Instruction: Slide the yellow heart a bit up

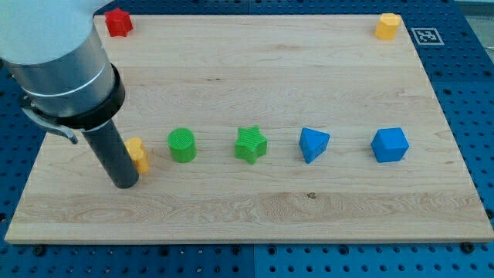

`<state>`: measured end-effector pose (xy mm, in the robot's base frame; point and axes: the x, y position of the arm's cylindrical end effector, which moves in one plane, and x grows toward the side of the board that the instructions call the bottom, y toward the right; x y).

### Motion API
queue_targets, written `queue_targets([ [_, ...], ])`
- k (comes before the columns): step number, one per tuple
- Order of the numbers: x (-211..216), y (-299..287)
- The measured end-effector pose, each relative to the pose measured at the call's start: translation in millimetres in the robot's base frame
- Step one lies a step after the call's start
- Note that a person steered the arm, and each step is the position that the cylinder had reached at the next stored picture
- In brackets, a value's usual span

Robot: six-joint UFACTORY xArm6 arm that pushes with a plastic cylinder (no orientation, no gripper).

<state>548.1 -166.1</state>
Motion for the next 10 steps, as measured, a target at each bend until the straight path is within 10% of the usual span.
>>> queue_targets([
  [10, -71.1, -19.9],
])
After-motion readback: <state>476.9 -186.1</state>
